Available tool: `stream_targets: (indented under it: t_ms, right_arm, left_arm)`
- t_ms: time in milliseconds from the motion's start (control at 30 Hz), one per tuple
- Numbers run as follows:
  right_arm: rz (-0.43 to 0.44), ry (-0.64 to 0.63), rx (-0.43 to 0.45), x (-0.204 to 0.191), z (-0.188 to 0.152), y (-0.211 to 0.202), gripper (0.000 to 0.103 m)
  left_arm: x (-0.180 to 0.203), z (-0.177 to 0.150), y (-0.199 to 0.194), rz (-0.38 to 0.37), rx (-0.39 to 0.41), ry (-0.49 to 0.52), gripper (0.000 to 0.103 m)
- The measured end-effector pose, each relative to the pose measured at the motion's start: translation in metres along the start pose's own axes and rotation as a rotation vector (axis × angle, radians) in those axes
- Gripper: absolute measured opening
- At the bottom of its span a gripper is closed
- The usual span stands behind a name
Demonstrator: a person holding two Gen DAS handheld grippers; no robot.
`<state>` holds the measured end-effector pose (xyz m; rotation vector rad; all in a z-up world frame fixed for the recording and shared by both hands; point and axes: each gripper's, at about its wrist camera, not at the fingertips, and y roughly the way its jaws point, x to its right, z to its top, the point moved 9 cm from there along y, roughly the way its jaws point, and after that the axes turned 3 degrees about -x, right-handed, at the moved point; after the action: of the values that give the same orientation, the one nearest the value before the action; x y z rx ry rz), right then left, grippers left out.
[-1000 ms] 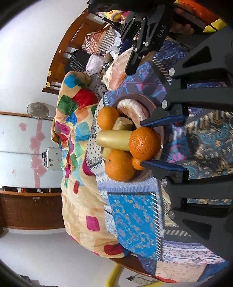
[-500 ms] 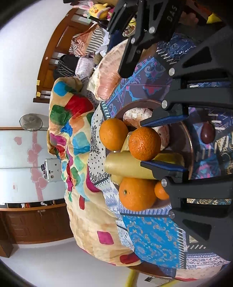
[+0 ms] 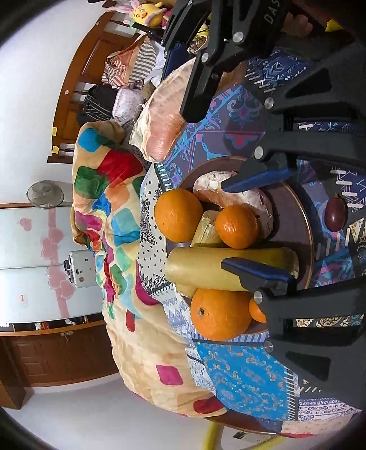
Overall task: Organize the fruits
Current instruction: 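Lower the pomelo segment onto the plate with the right gripper while the left moves toward a red date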
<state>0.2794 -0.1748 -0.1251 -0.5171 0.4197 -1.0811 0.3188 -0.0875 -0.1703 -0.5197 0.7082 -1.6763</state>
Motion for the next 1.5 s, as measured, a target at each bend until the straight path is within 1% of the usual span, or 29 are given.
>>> stream_targets:
  t_ms: [200,333,467,600,833,967,1133,1233,1367,1500]
  right_arm:
    - [0.008,-0.007,0.008,-0.003,0.005,0.001,0.046]
    - [0.016,-0.012,0.013,-0.009,0.012,0.006,0.046]
    - [0.030,-0.015,0.011,-0.016,0.017,0.015,0.046]
    - [0.035,-0.021,0.016,-0.025,0.023,0.025,0.046]
    - [0.043,-0.028,0.001,-0.037,0.033,0.048,0.046]
    - [0.043,-0.038,-0.023,-0.044,0.032,0.059,0.047]
    - [0.014,-0.063,-0.046,-0.047,0.027,0.067,0.047]
    - [0.021,-0.054,-0.067,-0.045,0.025,0.072,0.049]
    - [0.027,-0.044,-0.082,-0.044,0.024,0.072,0.049]
    - [0.014,-0.046,-0.086,-0.042,0.023,0.068,0.050]
  left_arm:
    - [-0.013,0.000,-0.020,-0.024,0.037,-0.043,0.048]
    - [-0.034,-0.003,-0.035,-0.026,0.053,-0.089,0.048]
    - [-0.065,-0.010,-0.043,0.013,0.057,-0.123,0.048]
    - [-0.093,-0.019,-0.045,0.031,0.045,-0.161,0.048]
    - [-0.123,-0.032,-0.041,0.056,0.034,-0.190,0.048]
    - [-0.131,-0.037,-0.039,0.053,0.029,-0.204,0.048]
    - [-0.133,-0.041,-0.034,0.046,0.022,-0.206,0.048]
    - [-0.132,-0.041,-0.033,0.043,0.021,-0.205,0.048]
    - [-0.132,-0.042,-0.035,0.041,0.023,-0.207,0.048]
    - [-0.131,-0.043,-0.041,0.043,0.028,-0.206,0.048]
